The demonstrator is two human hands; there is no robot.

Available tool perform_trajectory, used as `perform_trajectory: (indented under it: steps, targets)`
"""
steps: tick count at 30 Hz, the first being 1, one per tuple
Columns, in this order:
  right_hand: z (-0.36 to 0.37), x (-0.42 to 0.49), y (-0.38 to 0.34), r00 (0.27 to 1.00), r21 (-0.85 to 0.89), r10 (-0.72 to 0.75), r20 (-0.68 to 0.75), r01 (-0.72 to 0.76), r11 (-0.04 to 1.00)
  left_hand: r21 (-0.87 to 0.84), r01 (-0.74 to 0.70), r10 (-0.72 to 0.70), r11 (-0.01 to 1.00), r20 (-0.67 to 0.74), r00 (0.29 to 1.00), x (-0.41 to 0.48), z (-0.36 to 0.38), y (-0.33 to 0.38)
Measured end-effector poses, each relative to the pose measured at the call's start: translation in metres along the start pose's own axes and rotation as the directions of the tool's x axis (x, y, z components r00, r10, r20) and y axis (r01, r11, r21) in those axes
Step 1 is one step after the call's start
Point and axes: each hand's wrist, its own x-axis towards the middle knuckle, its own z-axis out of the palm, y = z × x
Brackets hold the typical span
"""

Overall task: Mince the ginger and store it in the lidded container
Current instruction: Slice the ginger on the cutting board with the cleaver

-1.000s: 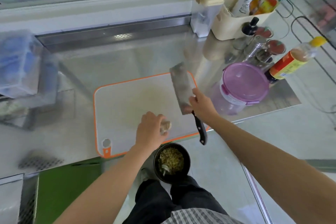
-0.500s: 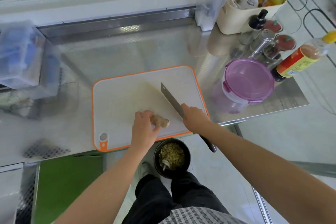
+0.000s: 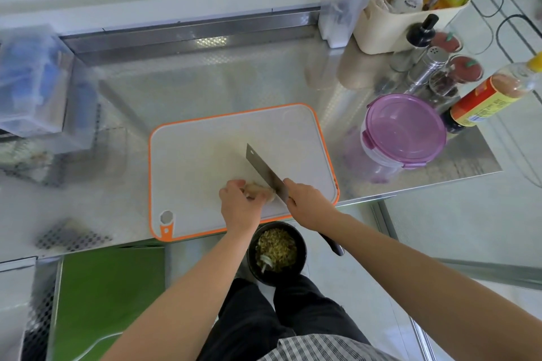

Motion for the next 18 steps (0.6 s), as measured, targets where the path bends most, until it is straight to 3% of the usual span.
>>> perform_trajectory:
  steps: [7,13,18]
  targets:
    - [-0.005,-0.005,0.006,0.999,0.056,-0.024,-0.021,0.025,0.998,0.064,-0.076,0.076,0.995,0.006,0.997,0.01,0.002,-0.004]
    - [-0.001,-0.009,0.002,0.997,0.115,-0.029,-0.067,0.037,0.993,0.029,-0.009,0.01,1.0,-0.04,0.999,0.002,0.006,-0.002]
    - [-0.014,-0.008,0.001,0.99,0.108,0.004,-0.143,0.011,0.994,0.134,-0.033,0.033,0.99,0.005,0.999,0.004,0.01,0.006]
